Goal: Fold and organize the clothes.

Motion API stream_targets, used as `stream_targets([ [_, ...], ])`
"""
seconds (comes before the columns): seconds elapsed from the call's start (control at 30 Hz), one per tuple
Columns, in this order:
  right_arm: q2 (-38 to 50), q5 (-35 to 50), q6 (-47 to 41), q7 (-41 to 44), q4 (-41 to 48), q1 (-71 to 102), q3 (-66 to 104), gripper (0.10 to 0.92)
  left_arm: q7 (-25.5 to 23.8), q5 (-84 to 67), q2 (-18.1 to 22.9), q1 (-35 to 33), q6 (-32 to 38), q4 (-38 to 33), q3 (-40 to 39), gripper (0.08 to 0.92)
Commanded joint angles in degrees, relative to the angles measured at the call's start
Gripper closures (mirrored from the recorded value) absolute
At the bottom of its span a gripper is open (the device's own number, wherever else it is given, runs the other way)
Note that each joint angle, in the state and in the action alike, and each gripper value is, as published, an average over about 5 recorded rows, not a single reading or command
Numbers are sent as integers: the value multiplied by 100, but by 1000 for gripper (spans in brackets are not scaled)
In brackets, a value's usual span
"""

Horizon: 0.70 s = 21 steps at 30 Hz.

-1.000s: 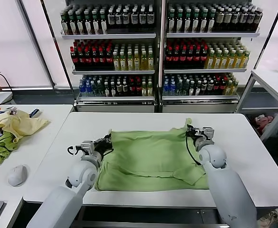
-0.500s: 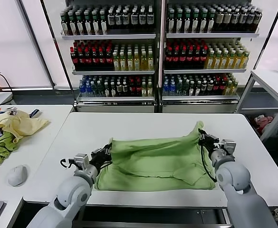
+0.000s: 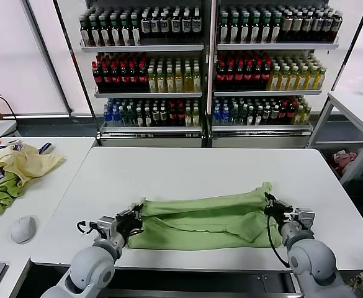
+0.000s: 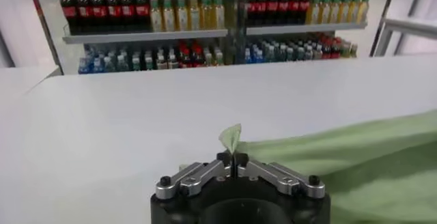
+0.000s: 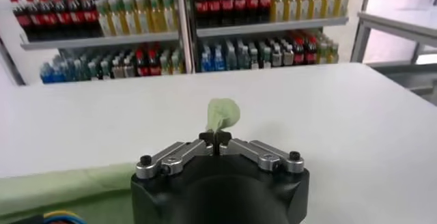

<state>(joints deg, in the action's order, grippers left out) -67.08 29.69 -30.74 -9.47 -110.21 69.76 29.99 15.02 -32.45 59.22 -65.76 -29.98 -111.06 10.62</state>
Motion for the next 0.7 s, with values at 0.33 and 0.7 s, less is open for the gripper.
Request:
stream_targets([
  [0.33, -223, -542, -68, 11, -402, 612, 142, 542, 725, 1488, 638, -523, 38, -299, -25, 620],
  [0.7, -307, -594, -41, 20, -574, 865, 257, 224, 1206, 1853, 1210, -510, -202, 207, -42, 299],
])
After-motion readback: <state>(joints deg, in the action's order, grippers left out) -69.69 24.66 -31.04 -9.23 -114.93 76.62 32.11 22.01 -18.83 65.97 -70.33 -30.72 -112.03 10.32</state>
